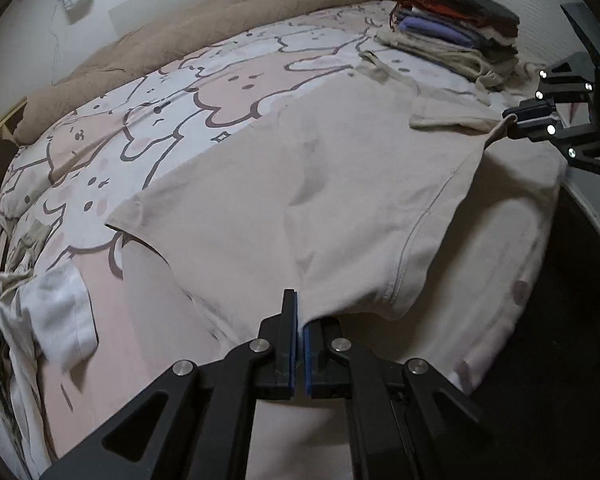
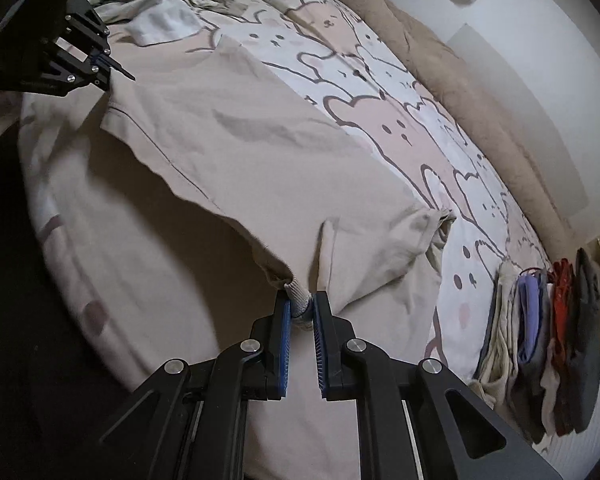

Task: Fold clothes
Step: 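Lift the hem with both tools and fold it toward the collar, then open both tools and release the folded hem onto the shirt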

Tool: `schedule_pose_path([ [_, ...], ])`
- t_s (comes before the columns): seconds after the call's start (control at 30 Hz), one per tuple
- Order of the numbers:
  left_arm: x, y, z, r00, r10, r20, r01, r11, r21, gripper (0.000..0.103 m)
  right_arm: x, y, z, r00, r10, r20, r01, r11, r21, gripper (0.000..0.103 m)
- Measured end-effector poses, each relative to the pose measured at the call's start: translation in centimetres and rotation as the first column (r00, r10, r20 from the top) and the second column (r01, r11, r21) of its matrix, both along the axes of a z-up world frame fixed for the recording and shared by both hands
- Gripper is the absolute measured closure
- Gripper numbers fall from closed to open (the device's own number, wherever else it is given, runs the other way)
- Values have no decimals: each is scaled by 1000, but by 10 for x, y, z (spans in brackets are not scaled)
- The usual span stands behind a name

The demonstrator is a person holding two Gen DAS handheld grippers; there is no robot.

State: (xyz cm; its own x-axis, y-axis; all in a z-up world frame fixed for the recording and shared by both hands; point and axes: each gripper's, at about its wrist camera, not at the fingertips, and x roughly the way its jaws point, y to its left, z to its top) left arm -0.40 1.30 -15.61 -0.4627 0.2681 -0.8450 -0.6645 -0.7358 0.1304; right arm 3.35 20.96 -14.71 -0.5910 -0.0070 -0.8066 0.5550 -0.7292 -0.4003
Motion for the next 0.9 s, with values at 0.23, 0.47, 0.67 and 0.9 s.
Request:
schedule_pose_path([
  [0.23,17,-6,-6,998,12,62,-14,1000,27,100,38,0,-7,999,11,44,-10,1000,-11,92],
  [0.47,17,-5,-43,990,21,139,-20,1000,-5,99,44,-6,-54,993,7,119,-11,999,31,92],
  [0.67,27,-12,-47,991,14,136,-17,1000,15,85,44,-4,-62,991,-29,133,28,1000,13,90],
  [0.9,32,-29,-17,991,30,131,-37,998,49,63,46,18,-45,964,-131,232,162,979,-121,10],
])
